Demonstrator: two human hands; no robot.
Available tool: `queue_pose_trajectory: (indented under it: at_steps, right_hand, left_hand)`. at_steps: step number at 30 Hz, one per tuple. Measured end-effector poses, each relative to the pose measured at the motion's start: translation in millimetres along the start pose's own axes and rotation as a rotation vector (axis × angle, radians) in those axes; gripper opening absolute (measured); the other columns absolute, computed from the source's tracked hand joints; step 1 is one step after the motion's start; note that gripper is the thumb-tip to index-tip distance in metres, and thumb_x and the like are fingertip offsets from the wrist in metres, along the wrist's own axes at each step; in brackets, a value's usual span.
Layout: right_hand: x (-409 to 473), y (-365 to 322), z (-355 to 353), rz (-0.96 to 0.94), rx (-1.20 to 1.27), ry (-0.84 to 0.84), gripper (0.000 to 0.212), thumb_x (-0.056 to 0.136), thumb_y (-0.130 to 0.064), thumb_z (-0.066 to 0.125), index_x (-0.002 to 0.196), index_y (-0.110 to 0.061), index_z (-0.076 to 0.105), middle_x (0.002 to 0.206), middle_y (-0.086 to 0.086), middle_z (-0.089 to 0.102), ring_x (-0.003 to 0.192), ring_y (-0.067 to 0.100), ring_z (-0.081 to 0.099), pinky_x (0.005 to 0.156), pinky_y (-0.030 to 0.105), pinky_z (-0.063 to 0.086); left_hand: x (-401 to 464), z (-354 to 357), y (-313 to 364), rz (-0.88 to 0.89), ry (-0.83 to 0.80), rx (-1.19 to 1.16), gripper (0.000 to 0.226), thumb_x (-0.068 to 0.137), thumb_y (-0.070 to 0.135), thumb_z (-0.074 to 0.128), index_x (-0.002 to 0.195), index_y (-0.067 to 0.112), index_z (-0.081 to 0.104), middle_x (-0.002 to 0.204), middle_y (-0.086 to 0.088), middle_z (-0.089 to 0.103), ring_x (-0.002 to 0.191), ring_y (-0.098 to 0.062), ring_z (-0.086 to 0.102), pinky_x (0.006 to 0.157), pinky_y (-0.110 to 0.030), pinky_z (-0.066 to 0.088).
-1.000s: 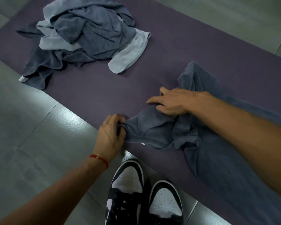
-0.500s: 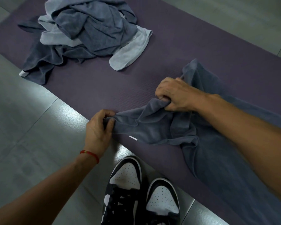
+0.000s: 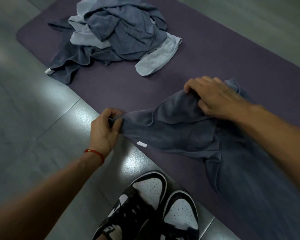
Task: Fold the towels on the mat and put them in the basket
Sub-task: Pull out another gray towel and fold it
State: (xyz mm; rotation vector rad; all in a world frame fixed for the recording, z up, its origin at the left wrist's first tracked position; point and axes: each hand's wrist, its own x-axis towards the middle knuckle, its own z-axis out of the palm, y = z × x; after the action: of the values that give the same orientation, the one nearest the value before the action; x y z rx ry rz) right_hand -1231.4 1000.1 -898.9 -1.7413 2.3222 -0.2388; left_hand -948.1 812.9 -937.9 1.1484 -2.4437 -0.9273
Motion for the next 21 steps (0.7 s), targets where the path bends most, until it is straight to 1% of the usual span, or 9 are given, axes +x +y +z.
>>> queue_pose_trajectory:
  at_steps: [2,4,7,9,11,14,16,19,21]
  right_hand:
    - [11,9,-4,0.005,-0.269,0.162,0.053,0.079,0.007,0.052,0.127,-0.014,0.047,0.098,0.011,0.057,0.087,0.034,0.050,0.072,0.046,0.042]
    - [24,17,-3,0.032,-0.507,0.248,0.037,0.079,0.011,0.053,0.110,-0.008,0.051,0.085,0.013,0.050,0.077,0.032,0.044,0.060,0.041,0.032]
    - [48,23,-9,0.176,-0.531,0.321,0.029,0.070,0.013,0.057,0.089,-0.006,0.049,0.066,0.010,0.038,0.059,0.024,0.029,0.053,0.031,0.019]
    - [68,21,-15,0.347,-0.369,0.327,0.033,0.074,0.009,0.058,0.104,-0.003,0.055,0.067,0.020,0.049,0.055,0.029,0.041,0.055,0.031,0.024]
    - [92,17,-25,0.559,-0.187,0.367,0.029,0.085,-0.002,0.054,0.113,-0.007,0.061,0.090,0.027,0.063,0.079,0.045,0.060,0.066,0.041,0.038]
    - [134,23,-24,0.822,0.447,0.439,0.016,0.088,-0.008,0.058,0.097,-0.009,0.072,0.090,0.017,0.072,0.073,0.035,0.072,0.060,0.037,0.057]
    - [159,29,-15,0.843,0.811,0.512,0.016,0.088,-0.007,0.060,0.096,-0.011,0.072,0.097,0.015,0.074,0.074,0.026,0.075,0.055,0.033,0.059]
    - [173,31,-10,0.575,0.852,0.344,0.063,0.091,-0.008,0.059,0.150,-0.021,0.041,0.151,0.005,0.047,0.126,0.011,0.052,0.098,0.025,0.049]
    - [168,32,-10,0.390,0.663,0.161,0.089,0.091,-0.008,0.058,0.159,-0.037,0.009,0.166,-0.003,0.016,0.145,0.009,0.028,0.114,0.028,0.035]
  left_hand:
    - [3,0,-5,-0.016,0.018,-0.006,0.014,0.089,0.010,0.063,0.097,0.021,0.065,0.087,0.013,0.063,0.079,-0.001,0.053,0.069,-0.007,0.038]
    - [9,-1,-11,-0.035,0.038,-0.018,0.014,0.089,0.010,0.063,0.098,0.021,0.067,0.088,0.012,0.064,0.079,0.002,0.053,0.070,-0.002,0.037]
    - [23,-4,-20,-0.092,0.050,-0.008,0.012,0.091,0.013,0.063,0.098,0.020,0.070,0.087,0.009,0.066,0.082,-0.009,0.058,0.074,-0.017,0.041]
    - [40,-9,-25,-0.132,0.065,0.007,0.009,0.092,0.016,0.062,0.095,0.019,0.070,0.084,0.006,0.065,0.081,-0.015,0.059,0.075,-0.024,0.043]
    - [63,-16,-30,-0.151,0.090,0.013,0.007,0.091,0.018,0.062,0.087,0.017,0.067,0.079,0.001,0.065,0.076,-0.019,0.059,0.072,-0.028,0.044]
    - [98,-24,-34,-0.214,0.111,-0.004,0.013,0.089,0.018,0.063,0.080,0.009,0.066,0.073,-0.005,0.064,0.069,-0.017,0.056,0.066,-0.027,0.044]
    - [118,-25,-36,-0.249,0.095,-0.015,0.013,0.087,0.018,0.063,0.080,0.008,0.068,0.073,-0.005,0.065,0.068,-0.015,0.056,0.065,-0.025,0.045]
    - [141,-25,-46,-0.330,0.118,-0.058,0.010,0.085,0.017,0.065,0.079,0.011,0.070,0.076,-0.006,0.069,0.068,-0.020,0.061,0.072,-0.035,0.058]
    - [152,-26,-52,-0.420,0.150,-0.132,0.009,0.083,0.017,0.066,0.075,0.016,0.070,0.071,-0.001,0.068,0.063,-0.020,0.062,0.073,-0.040,0.061]
